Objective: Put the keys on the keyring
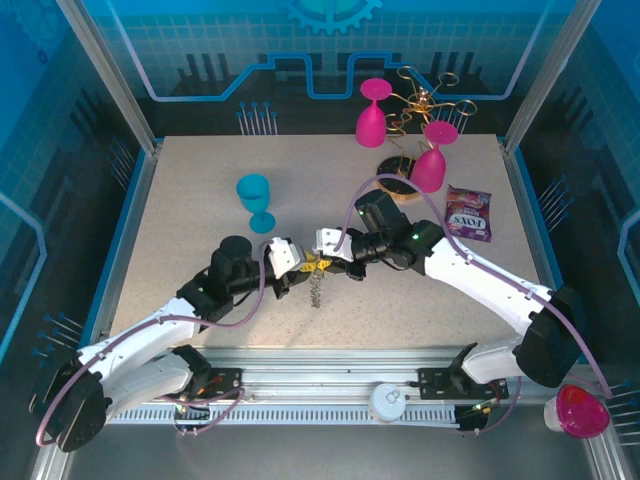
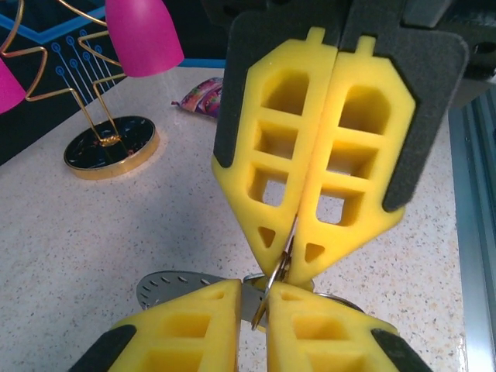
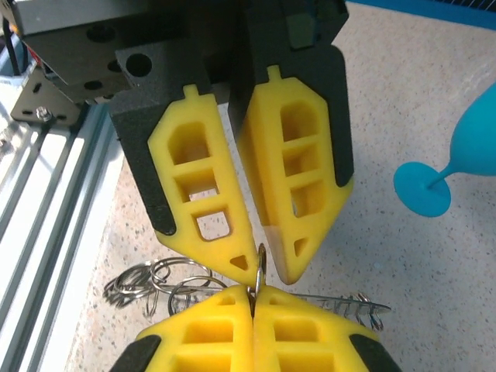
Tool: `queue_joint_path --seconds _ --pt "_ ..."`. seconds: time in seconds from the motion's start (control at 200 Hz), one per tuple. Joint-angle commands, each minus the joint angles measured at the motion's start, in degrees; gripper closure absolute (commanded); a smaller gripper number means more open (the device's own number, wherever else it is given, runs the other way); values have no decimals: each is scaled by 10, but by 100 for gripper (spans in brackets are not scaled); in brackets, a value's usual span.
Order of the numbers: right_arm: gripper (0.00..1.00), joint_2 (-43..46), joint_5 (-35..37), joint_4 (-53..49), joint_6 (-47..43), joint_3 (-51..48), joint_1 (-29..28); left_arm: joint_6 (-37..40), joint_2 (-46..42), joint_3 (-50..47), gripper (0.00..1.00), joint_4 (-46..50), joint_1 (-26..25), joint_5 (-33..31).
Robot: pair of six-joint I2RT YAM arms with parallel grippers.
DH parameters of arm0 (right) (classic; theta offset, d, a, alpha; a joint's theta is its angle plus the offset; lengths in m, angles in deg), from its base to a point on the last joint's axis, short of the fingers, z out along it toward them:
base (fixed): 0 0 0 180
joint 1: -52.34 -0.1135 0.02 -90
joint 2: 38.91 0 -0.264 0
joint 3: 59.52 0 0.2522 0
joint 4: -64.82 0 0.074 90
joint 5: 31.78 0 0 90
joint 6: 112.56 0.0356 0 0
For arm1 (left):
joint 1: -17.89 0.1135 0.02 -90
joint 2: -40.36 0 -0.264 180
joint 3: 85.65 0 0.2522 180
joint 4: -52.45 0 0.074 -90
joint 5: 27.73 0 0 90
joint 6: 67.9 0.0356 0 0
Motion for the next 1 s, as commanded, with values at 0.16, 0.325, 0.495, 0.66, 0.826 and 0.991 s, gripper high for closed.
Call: queue_joint_path --seconds 0.16,0.325,0.495,0.66,0.826,0.991 --pt "100 -18 -1 -83 -42 70 -36 25 22 39 85 43 1 10" --pt "100 -12 -1 -49 1 61 -30 34 17 35 100 35 0 28" --pt "63 52 -39 73 106 -41 10 20 -4 -6 100 -39 2 27" --pt "61 73 -50 121 154 -95 22 11 -11 -24 100 -72 2 34" --pt "68 66 -43 127 164 -99 24 9 -16 -28 100 -78 2 36" --pt "80 59 -34 130 171 -94 27 7 -19 -31 100 -81 2 35"
